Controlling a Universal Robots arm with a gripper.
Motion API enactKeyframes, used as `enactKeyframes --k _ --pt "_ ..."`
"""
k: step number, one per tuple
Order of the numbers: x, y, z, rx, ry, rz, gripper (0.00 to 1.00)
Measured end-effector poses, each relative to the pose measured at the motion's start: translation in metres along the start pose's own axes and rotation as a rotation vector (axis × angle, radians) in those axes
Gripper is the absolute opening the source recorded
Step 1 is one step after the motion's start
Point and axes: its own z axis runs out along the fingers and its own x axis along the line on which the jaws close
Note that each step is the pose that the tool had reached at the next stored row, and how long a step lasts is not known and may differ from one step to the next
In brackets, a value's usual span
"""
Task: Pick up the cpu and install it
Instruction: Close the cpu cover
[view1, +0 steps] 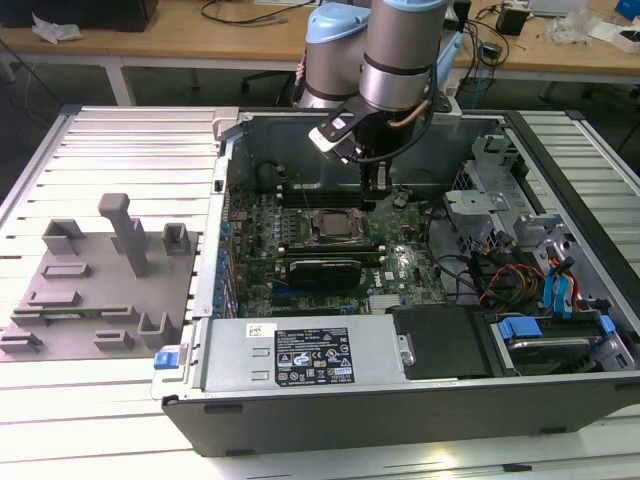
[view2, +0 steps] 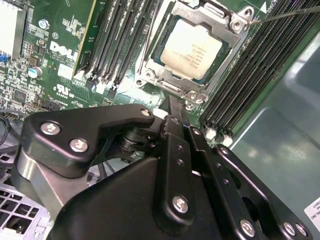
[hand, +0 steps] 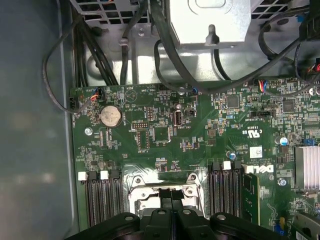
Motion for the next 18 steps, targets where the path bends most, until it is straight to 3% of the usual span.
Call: enactKeyframes --k 14,18 --pt "-0.0016 -0.0182 0.0067 0.0000 -0.0001 0.000 0.11" --pt "-0.0021 -0.0266 0.0083 0.0000 -0.0001 0.000 0.11"
